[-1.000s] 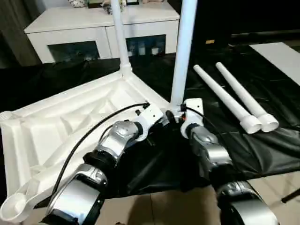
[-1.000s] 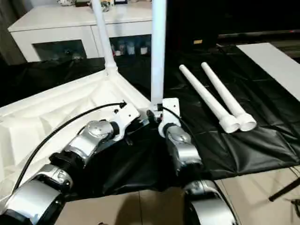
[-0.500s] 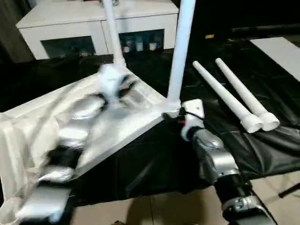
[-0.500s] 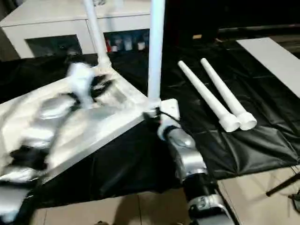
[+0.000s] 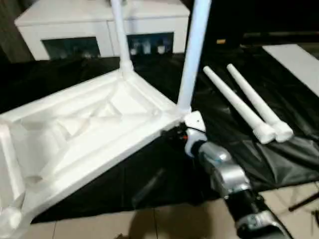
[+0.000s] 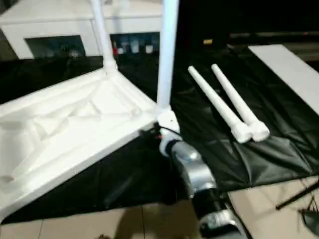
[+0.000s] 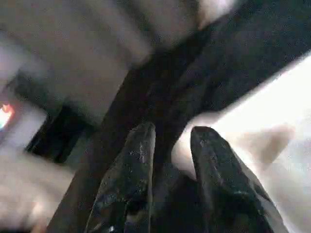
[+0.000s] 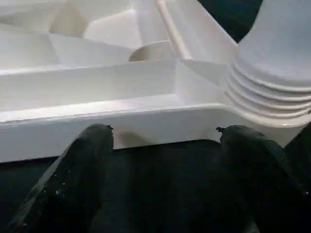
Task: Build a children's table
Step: Rotate table base
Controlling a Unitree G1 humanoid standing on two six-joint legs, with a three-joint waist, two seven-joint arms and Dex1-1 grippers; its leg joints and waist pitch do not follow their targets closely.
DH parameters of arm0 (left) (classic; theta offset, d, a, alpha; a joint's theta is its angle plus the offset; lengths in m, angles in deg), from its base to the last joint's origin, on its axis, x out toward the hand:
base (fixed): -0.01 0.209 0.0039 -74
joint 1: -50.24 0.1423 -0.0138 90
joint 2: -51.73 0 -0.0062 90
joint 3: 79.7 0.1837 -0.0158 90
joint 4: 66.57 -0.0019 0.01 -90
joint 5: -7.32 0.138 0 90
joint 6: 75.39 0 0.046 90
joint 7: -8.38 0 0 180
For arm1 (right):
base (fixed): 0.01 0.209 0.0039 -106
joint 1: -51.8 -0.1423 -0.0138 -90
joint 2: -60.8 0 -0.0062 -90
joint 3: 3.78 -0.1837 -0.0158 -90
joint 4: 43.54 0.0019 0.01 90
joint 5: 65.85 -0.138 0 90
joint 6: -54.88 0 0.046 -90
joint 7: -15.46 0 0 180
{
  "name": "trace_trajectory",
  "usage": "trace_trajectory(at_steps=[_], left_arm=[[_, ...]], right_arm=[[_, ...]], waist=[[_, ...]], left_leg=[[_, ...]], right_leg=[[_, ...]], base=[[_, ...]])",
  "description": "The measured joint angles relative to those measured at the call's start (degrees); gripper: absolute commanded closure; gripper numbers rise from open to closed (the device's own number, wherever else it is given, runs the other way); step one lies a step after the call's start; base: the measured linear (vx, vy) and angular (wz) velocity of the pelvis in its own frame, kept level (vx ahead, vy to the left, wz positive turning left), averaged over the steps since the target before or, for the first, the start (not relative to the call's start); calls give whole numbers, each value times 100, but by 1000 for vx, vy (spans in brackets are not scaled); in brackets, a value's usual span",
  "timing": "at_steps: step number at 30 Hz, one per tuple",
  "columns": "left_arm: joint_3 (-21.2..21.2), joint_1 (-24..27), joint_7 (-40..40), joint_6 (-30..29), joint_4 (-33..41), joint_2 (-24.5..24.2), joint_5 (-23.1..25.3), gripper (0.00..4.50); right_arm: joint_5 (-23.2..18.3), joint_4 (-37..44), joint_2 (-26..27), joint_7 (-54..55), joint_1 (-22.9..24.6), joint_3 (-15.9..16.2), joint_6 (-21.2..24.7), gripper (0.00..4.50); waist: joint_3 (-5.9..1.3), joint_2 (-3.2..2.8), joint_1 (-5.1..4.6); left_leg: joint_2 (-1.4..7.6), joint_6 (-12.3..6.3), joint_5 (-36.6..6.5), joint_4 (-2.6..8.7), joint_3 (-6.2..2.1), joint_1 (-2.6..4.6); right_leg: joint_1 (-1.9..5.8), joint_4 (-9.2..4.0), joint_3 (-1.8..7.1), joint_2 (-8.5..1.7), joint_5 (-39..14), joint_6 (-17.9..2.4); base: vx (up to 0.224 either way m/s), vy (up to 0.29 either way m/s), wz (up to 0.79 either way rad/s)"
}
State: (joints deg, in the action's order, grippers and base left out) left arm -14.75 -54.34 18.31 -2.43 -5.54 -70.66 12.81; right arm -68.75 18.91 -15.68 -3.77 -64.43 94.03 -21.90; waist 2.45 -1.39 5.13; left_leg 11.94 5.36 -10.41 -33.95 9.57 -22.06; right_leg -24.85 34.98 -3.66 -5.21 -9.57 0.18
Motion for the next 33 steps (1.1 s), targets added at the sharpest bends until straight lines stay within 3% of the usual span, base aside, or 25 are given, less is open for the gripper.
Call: trace_trajectory(at_steps=[4, 10, 17, 19, 24, 33], left_arm=[[25, 589, 412, -739, 135, 25, 53, 308], [392, 969, 966, -1228, 425, 54, -113, 308], [1041, 1489, 2171, -2007, 1411, -83, -355, 308], [1170, 1561, 2357, -2062, 1600, -96, -363, 308], [1428, 1837, 2835, -2140, 2211, -270, -595, 308], [1779, 2261, 3868, -2143, 3561, -215, -1239, 308]], right_arm=[[34, -49, 100, -4, -22, 81, 2, 62], [39, -141, 113, -12, -54, 153, 2, 62], [79, -465, 148, -15, -135, 149, 3, 62], [80, -514, 168, -12, -162, 149, 3, 62], [83, -703, 177, -7, -287, 135, -18, 62], [101, -1114, 157, 3, -536, -37, -138, 62]], waist=[[-15, 36, 40], [-23, 75, 74], [-10, 52, 59], [6, 26, 66], [12, 16, 69], [14, 65, 10]], left_leg=[[-2, 0, 0, 0, 1, 5], [-1, 0, 0, 2, -11, 16], [-6, 0, 0, 1, -25, 58], [-9, 0, -1, 11, -23, 100], [-13, 0, -1, 23, -25, 103], [-11, 0, 0, 29, -23, 102]], right_leg=[[5, 4, 6, -2, 2, -2], [20, 7, 6, 0, 14, -13], [58, 2, 14, -1, 5, 8], [97, 0, 22, -1, -2, 19], [100, -5, 25, -2, -5, 24], [92, -3, 31, 5, -5, 24]], base=[[0, 0, 0], [0, 0, 0], [0, 0, 0], [0, 0, 0], [0, 0, 0], [0, 0, 0]])
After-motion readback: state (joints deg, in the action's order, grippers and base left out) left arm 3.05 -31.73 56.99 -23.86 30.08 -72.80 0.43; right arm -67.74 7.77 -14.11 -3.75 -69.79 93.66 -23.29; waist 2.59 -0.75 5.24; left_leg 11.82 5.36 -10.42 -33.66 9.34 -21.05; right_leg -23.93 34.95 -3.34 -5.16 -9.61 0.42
